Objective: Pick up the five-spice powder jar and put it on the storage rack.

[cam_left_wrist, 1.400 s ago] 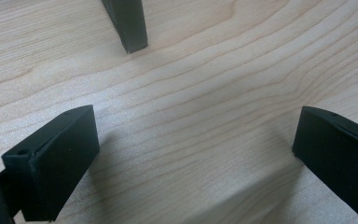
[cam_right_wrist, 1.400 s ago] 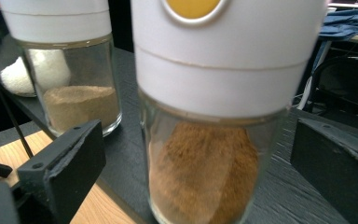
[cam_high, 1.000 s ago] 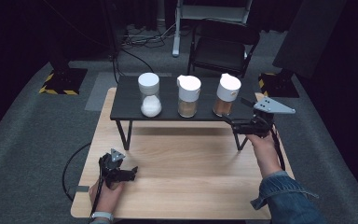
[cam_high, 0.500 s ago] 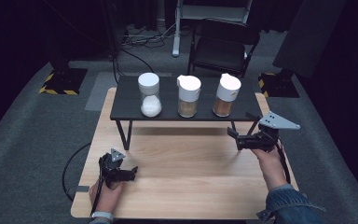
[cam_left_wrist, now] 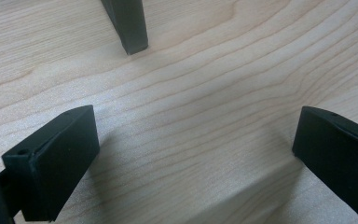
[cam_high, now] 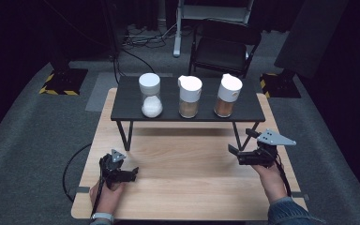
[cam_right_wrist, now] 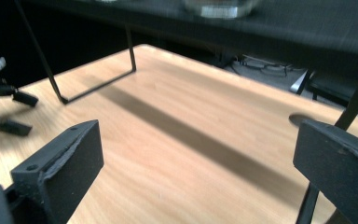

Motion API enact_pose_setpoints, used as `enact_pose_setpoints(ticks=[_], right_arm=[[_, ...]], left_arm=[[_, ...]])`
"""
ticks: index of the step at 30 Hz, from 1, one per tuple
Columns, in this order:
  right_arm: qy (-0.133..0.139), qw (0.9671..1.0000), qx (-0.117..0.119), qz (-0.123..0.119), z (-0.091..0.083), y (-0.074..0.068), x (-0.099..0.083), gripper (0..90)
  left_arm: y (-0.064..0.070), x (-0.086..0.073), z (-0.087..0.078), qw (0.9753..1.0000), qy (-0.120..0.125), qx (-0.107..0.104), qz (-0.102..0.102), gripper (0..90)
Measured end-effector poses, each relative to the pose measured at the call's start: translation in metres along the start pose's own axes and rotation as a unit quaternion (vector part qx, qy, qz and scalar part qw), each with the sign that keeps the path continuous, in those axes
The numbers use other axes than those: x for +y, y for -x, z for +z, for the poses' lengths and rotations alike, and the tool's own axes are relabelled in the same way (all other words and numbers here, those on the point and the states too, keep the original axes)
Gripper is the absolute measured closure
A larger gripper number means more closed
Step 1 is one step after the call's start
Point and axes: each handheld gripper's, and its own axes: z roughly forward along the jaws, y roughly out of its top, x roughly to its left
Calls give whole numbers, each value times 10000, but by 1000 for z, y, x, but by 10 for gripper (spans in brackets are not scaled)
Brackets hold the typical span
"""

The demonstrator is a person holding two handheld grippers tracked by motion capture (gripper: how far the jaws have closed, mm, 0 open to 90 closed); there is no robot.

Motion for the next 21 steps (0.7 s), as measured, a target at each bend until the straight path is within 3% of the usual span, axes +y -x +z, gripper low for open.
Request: enact_pose_setpoints(ticks=[21], right_arm=[[-582, 9983, -45, 55, 12, 0, -35, 19]], left_arm=[[0, 0, 0, 10000, -1, 0, 1, 1]])
